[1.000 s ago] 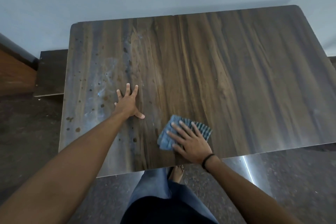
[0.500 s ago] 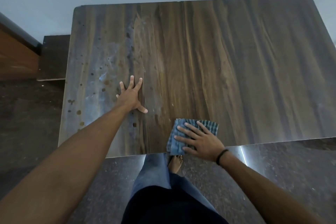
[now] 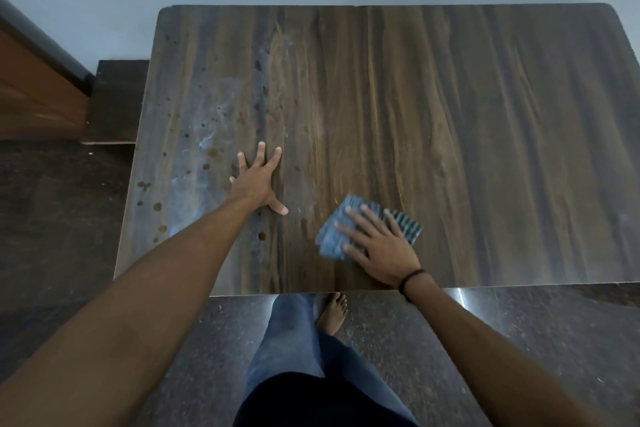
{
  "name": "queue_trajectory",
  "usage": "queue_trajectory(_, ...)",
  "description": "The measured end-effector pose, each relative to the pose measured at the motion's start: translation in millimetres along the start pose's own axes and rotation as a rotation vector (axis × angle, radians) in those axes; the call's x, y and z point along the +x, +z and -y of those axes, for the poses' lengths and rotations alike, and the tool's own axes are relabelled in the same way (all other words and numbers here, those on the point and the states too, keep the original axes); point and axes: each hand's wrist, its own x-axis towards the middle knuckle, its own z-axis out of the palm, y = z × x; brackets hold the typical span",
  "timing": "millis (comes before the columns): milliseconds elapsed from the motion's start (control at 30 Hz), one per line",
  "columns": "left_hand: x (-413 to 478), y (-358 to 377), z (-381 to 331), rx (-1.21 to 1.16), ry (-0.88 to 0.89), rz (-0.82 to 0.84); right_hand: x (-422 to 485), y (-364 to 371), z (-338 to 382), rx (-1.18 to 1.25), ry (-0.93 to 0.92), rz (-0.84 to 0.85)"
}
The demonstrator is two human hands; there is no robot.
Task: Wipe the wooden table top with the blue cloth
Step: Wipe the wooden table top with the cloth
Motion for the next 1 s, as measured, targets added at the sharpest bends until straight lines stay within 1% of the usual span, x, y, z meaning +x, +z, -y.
queue_trajectory(33,1,1,0,0.001,0.001,0.003,16,-6,10,0.084,0.184,-0.022)
queue_trajectory(67,0,1,0,0.003,0.003,0.009,29,-8,26,0.137,0.301,-0.042)
queue_trajectory(100,-1,0,0,0.009,0.006,0.016,35,-8,44,0.142,0.322,-0.04)
queue_trajectory(133,-3,-2,0,0.018,0.015,0.022,33,-2,60,0.1,0.247,-0.032)
queue_trajectory(167,-3,-5,3,0.027,0.03,0.025,24,6,71,0.039,0.108,-0.022)
queue_trajectory(233,-2,-15,14,0.047,0.043,0.02,-2,16,60,-0.036,-0.163,0.006)
queue_trajectory(267,0,-21,23,0.046,0.022,0.012,-10,16,46,-0.058,-0.255,0.027)
queue_trajectory(300,0,-27,35,0.037,-0.017,0.004,-10,16,32,-0.081,-0.304,0.032)
queue_trajectory(333,0,-31,46,0.026,-0.065,0.004,-4,13,22,-0.091,-0.301,0.024)
queue_trajectory(367,0,-33,57,0.026,-0.103,0.02,7,9,20,-0.077,-0.222,0.014)
queue_trajectory(433,1,-31,71,0.034,-0.121,0.065,30,1,33,0.031,0.107,-0.014)
queue_trajectory(467,1,-29,74,0.032,-0.116,0.072,38,-1,49,0.086,0.237,-0.041)
queue_trajectory(500,1,-27,75,0.026,-0.111,0.07,41,-1,64,0.105,0.274,-0.049)
queue_trajectory(533,2,-25,74,0.018,-0.108,0.062,37,4,76,0.079,0.206,-0.04)
queue_trajectory(567,2,-25,74,0.007,-0.11,0.053,27,10,82,0.033,0.06,-0.014)
queue_trajectory(633,1,-24,75,-0.009,-0.114,0.043,4,17,69,-0.041,-0.253,0.05)
queue_trajectory(667,2,-24,76,-0.016,-0.114,0.039,0,14,55,-0.063,-0.353,0.078)
queue_trajectory(700,2,-23,76,-0.021,-0.111,0.034,3,11,41,-0.084,-0.402,0.088)
queue_trajectory(733,2,-23,76,-0.025,-0.109,0.029,12,7,32,-0.091,-0.392,0.074)
queue_trajectory(767,3,-23,76,-0.024,-0.108,0.026,24,3,30,-0.072,-0.298,0.052)
queue_trajectory(833,3,-23,76,-0.015,-0.105,0.027,52,-8,45,0.046,0.085,-0.008)
queue_trajectory(867,3,-24,77,-0.01,-0.106,0.027,63,-11,61,0.114,0.229,-0.034)
queue_trajectory(900,2,-24,78,-0.006,-0.104,0.026,65,-9,78,0.139,0.257,-0.04)
queue_trajectory(933,2,-23,78,-0.003,-0.099,0.022,61,-1,94,0.111,0.155,-0.026)
queue_trajectory(1000,2,-22,79,-0.001,-0.091,0.014,36,15,101,-0.026,-0.291,0.062)
